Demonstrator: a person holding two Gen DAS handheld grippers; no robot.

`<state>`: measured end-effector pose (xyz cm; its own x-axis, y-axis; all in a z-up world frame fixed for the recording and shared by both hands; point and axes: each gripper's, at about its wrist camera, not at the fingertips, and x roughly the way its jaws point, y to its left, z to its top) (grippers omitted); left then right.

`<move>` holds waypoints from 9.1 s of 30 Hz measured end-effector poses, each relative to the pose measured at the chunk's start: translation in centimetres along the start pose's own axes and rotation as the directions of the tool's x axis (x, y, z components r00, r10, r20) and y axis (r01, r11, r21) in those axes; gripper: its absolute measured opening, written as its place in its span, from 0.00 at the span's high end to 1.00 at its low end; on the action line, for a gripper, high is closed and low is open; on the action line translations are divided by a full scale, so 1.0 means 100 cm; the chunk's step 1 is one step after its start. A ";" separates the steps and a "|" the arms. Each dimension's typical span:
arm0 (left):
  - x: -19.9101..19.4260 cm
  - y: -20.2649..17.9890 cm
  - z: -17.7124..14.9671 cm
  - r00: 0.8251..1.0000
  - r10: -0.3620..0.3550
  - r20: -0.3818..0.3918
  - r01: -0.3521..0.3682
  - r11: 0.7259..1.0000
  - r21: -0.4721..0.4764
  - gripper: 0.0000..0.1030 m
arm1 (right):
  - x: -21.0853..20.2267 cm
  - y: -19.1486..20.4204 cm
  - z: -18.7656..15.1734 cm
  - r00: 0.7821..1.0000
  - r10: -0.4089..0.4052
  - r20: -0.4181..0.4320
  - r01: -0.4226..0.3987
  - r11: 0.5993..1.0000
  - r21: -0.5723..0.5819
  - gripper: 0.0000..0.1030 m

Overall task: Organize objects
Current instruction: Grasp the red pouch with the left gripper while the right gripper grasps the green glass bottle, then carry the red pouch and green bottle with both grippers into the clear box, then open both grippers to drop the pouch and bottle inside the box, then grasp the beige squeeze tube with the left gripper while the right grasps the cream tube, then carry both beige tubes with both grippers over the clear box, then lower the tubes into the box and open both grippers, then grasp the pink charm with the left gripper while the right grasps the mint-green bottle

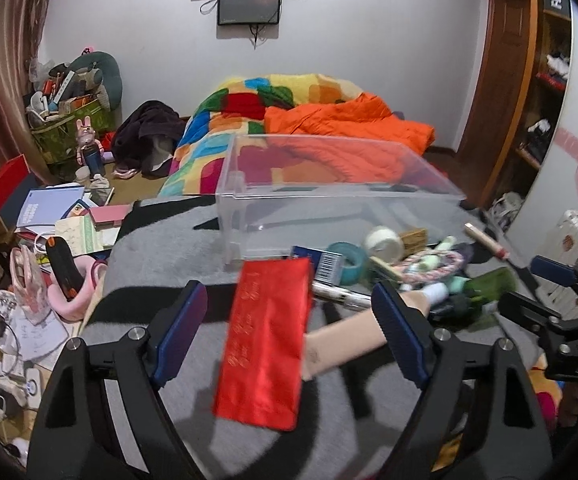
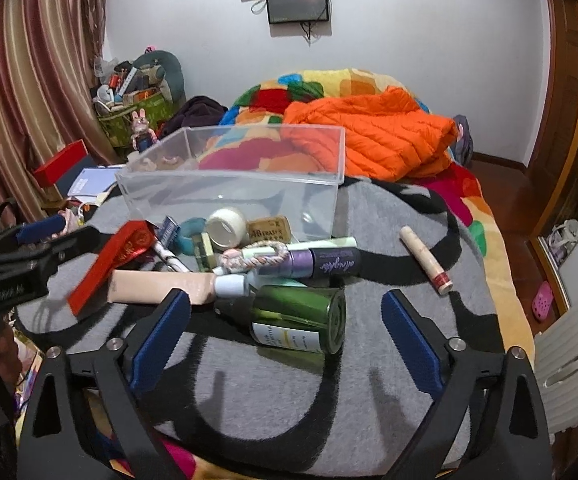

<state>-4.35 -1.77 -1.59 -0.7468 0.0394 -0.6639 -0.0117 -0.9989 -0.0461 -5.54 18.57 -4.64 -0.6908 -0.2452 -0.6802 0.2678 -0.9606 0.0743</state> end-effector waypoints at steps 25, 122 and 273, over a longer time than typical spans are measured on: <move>0.067 0.029 0.003 0.986 -0.047 -0.163 0.041 0.999 -0.035 0.48 | 0.030 -0.018 -0.008 0.997 0.015 -0.079 -0.011 0.998 0.059 0.40; 0.060 -0.024 -0.019 0.932 -0.239 -0.273 0.266 0.962 0.067 0.46 | 0.106 -0.120 0.033 0.964 -0.146 -0.220 0.146 0.989 -0.016 0.83; 0.075 0.004 -0.007 0.960 -0.058 -0.274 0.075 0.996 0.051 0.62 | 0.069 -0.023 0.005 0.972 0.099 -0.215 -0.116 0.991 -0.066 0.54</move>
<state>-9.55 -1.80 -7.11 -0.5343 0.1035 -0.8389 -0.1021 -0.9931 -0.0576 -11.20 19.01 -9.13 -0.5001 -0.3052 -0.8104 0.3898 -0.9150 0.1040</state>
